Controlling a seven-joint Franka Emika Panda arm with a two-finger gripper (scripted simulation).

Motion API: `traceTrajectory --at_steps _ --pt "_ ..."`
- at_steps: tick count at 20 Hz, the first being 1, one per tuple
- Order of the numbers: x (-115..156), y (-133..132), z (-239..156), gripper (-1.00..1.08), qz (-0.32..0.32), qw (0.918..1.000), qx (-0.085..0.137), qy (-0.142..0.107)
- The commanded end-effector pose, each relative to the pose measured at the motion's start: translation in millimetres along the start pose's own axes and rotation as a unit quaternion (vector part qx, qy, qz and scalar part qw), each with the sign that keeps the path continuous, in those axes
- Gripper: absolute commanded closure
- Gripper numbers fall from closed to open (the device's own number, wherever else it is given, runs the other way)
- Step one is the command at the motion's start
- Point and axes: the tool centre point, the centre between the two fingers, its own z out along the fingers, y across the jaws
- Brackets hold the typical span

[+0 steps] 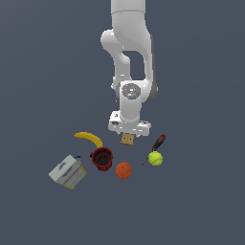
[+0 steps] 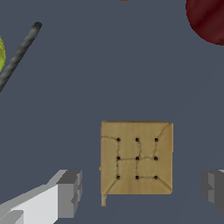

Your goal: Pick up a designated object from a clutter of objects.

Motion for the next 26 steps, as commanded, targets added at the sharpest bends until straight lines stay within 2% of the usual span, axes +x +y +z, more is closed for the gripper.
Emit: traceTrajectory --at_steps 1,12,13,26 --pt "-0.7 0.3 9.7 -0.92 0.000 1.0000 0.000 0.000" --pt "-0.9 0.4 39.4 -0.92 0.001 1.0000 0.000 0.000" --pt "-0.9 0.4 39.4 1.08 0.001 1.0000 0.000 0.000" --pt "-0.7 -0.2 36.3 1.08 0.001 1.0000 0.000 0.000"
